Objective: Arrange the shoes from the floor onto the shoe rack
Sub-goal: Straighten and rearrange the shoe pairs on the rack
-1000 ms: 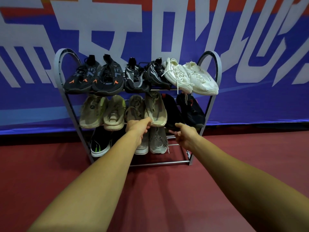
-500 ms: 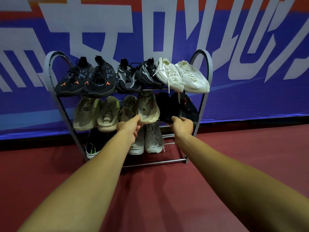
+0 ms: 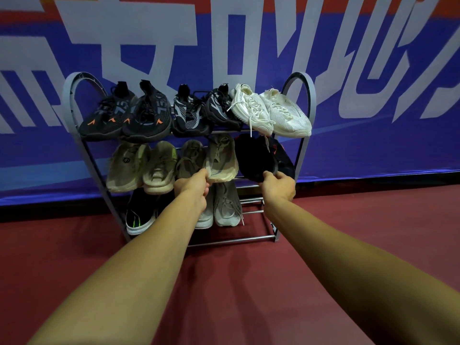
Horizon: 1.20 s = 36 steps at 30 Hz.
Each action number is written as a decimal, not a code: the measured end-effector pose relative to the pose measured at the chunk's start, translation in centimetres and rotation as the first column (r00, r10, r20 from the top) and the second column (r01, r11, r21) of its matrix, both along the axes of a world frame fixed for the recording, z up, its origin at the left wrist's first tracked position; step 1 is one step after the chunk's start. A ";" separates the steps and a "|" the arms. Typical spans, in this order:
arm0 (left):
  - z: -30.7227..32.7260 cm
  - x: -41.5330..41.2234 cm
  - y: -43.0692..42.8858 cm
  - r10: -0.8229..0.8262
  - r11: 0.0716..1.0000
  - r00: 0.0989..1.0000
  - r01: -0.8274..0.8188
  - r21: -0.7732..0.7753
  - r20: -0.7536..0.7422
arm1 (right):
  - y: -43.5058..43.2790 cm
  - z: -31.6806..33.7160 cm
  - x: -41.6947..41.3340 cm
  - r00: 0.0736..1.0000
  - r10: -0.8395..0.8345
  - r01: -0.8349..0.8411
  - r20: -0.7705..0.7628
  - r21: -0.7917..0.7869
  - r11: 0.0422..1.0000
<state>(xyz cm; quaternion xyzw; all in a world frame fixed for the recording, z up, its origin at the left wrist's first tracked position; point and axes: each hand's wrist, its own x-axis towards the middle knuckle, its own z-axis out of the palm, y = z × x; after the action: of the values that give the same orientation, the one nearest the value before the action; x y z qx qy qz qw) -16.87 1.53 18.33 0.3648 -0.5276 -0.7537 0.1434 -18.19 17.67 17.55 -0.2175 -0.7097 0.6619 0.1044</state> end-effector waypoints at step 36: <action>-1.9 1.7 1.3 -0.312 0.893 0.949 0.310 -0.325 0.049 | -3.0 -2.6 0.4 0.890 0.443 -0.397 0.110 -0.291 0.870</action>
<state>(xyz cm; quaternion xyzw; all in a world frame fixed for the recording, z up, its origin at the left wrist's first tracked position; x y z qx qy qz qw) -15.17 2.86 16.44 0.2450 -0.6970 -0.6690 0.0811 -17.79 14.71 14.94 -0.1260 -0.6531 0.7346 -0.1341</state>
